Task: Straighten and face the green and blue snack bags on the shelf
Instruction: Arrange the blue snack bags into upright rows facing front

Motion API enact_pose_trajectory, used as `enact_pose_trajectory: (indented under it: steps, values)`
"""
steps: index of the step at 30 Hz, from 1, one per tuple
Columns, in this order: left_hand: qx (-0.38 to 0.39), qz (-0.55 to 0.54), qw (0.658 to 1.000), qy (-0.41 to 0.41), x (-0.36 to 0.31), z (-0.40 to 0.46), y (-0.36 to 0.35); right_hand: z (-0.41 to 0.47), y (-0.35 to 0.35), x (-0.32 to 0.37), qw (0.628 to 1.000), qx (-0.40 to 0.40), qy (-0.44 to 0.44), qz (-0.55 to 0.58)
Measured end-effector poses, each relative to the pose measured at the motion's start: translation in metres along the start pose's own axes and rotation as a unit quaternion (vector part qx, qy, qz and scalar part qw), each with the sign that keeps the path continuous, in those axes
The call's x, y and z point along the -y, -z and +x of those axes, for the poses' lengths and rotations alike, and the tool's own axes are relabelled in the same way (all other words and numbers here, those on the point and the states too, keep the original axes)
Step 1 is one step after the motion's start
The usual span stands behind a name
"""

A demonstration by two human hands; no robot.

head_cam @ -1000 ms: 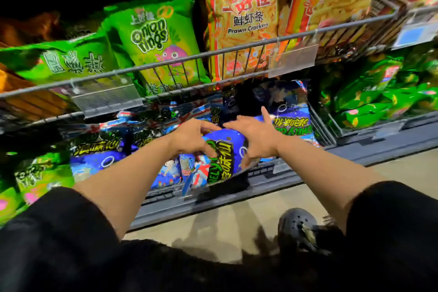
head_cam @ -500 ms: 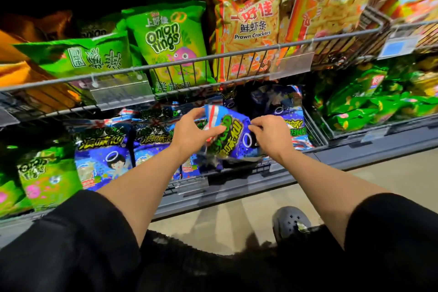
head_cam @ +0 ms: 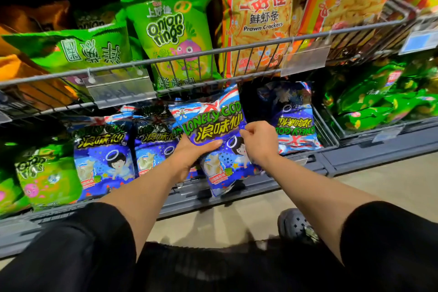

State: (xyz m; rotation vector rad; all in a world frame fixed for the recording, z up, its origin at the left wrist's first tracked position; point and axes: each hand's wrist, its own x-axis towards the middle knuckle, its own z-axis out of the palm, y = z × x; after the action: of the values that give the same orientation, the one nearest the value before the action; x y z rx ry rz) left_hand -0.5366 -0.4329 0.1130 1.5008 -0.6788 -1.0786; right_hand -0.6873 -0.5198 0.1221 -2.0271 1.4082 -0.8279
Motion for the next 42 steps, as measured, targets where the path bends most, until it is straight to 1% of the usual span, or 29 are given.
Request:
enact_pose_trajectory:
  steps: [4, 10, 13, 15, 17, 18, 21, 22, 23, 24, 26, 28, 30, 32, 34, 36, 39, 40, 42]
  values:
    - [0.005, -0.025, 0.999, 0.035, 0.01, 0.012, 0.002, 0.002, -0.007, -0.018, 0.998, 0.025, -0.031, 0.042]
    - [-0.003, 0.019, 0.998, 0.056, 0.008, 0.034, 0.01, 0.017, -0.028, -0.036, 0.993, 0.045, -0.042, 0.105]
    - [-0.007, 0.055, 0.998, 0.041, 0.007, 0.047, 0.019, 0.026, -0.04, -0.043, 0.986, 0.067, -0.058, 0.141]
    - [-0.023, 0.074, 0.996, 0.033, 0.005, 0.056, 0.025, 0.035, -0.045, -0.049, 0.976, 0.095, -0.081, 0.176]
    - [-0.04, 0.105, 0.993, 0.019, 0.005, 0.066, 0.032, 0.043, -0.044, -0.051, 0.955, 0.15, -0.107, 0.234]
    - [-0.05, 0.128, 0.99, 0.007, 0.006, 0.072, 0.036, 0.047, -0.043, -0.053, 0.948, 0.17, -0.113, 0.243]
    - [-0.085, 0.215, 0.973, 0.005, 0.009, 0.088, 0.048, 0.063, -0.04, -0.063, 0.96, 0.179, -0.104, 0.188]
    - [-0.098, 0.23, 0.968, -0.001, 0.016, 0.099, 0.058, 0.068, -0.04, -0.067, 0.966, 0.176, -0.098, 0.159]
    - [-0.108, 0.241, 0.964, -0.011, 0.006, 0.092, 0.054, 0.072, -0.039, -0.072, 0.974, 0.174, -0.089, 0.113]
    - [-0.122, 0.241, 0.963, -0.016, 0.001, 0.089, 0.056, 0.077, -0.04, -0.078, 0.982, 0.166, -0.072, 0.049]
    - [-0.134, 0.217, 0.967, -0.019, -0.007, 0.087, 0.054, 0.084, -0.042, -0.088, 0.986, 0.142, -0.044, -0.08]
    - [-0.13, 0.202, 0.97, -0.025, -0.004, 0.092, 0.056, 0.088, -0.046, -0.096, 0.982, 0.126, -0.038, -0.136]
    - [-0.142, 0.209, 0.967, -0.031, -0.002, 0.097, 0.057, 0.09, -0.052, -0.101, 0.973, 0.147, -0.023, -0.176]
    - [-0.132, 0.223, 0.965, -0.037, -0.003, 0.1, 0.062, 0.093, -0.063, -0.102, 0.959, 0.203, -0.006, -0.198]
    - [-0.117, 0.23, 0.966, -0.012, -0.008, 0.103, 0.07, 0.095, -0.076, -0.102, 0.942, 0.267, -0.006, -0.203]
    - [-0.115, 0.213, 0.97, -0.007, -0.011, 0.106, 0.081, 0.097, -0.092, -0.103, 0.915, 0.317, 0.006, -0.25]
    - [-0.132, 0.179, 0.975, -0.013, -0.012, 0.108, 0.093, 0.096, -0.111, -0.103, 0.872, 0.341, 0.065, -0.345]
    - [-0.13, 0.165, 0.977, -0.026, -0.009, 0.109, 0.094, 0.096, -0.116, -0.103, 0.866, 0.342, 0.071, -0.359]
    - [-0.134, 0.149, 0.979, -0.031, -0.006, 0.109, 0.09, 0.094, -0.124, -0.102, 0.867, 0.326, 0.067, -0.371]
